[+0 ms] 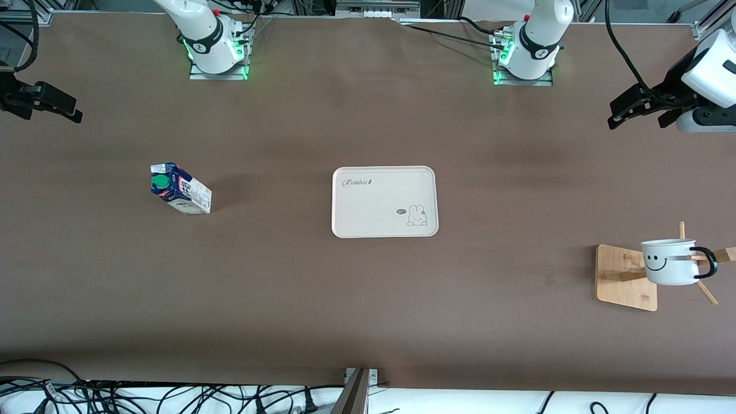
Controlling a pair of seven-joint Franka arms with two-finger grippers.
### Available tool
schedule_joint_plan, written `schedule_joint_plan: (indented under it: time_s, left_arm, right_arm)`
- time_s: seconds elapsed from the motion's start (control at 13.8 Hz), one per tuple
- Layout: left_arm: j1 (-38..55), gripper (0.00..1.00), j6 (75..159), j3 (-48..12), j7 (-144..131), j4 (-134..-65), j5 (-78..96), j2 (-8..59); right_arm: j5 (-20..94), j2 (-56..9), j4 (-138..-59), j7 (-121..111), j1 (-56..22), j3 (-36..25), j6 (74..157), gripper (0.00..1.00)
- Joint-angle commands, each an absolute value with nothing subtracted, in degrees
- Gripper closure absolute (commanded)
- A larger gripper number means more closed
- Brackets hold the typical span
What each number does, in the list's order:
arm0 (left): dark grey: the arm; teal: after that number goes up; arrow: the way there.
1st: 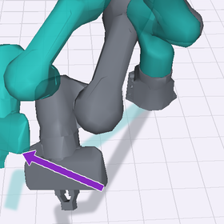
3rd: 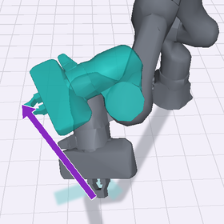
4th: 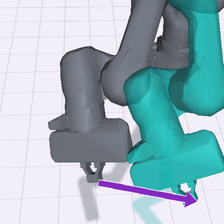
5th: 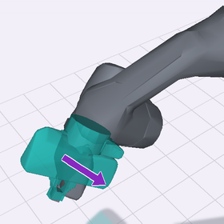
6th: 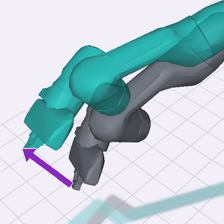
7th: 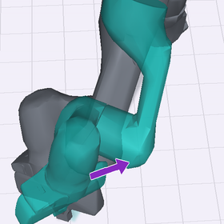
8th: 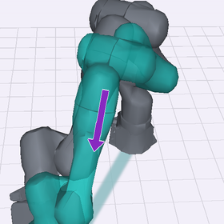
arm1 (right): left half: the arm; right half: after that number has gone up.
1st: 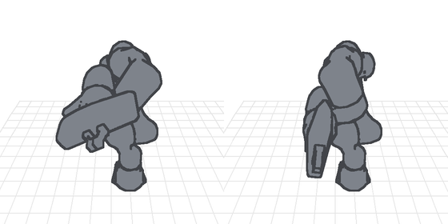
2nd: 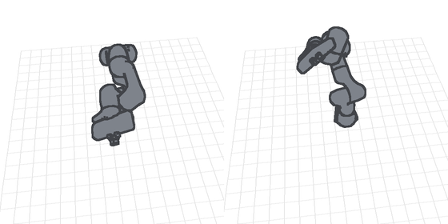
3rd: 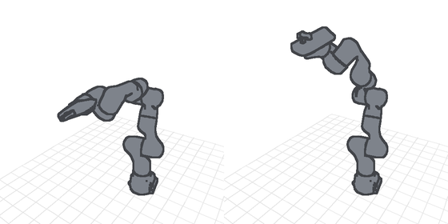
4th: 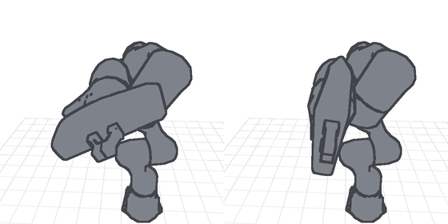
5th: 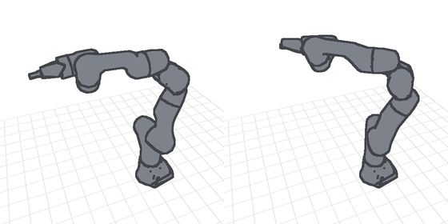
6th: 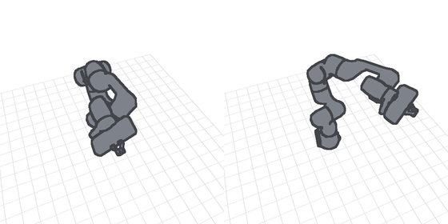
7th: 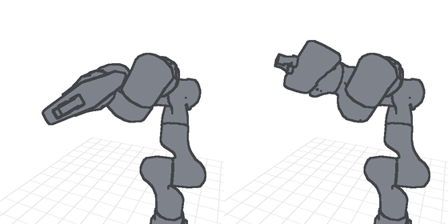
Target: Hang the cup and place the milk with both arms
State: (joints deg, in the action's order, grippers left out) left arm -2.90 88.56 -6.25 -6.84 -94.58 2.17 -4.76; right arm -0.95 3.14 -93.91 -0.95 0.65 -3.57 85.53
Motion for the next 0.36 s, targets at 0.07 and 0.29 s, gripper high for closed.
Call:
schedule_joint_plan:
  time_s: [0.07, 0.29]
  left_arm:
    - [-3.2, 0.00, 87.1, -6.6, -6.5, -93.5, 2.5, -4.4]
    - [-3.2, 0.00, 87.0, -6.4, -6.5, -93.6, 2.0, -4.4]
  right_arm:
    - [-0.6, 2.6, -92.5, -0.8, 1.1, -3.3, 84.5, 0.00]
    - [-0.5, 2.6, -92.5, -0.8, 1.1, -3.3, 84.5, 0.00]
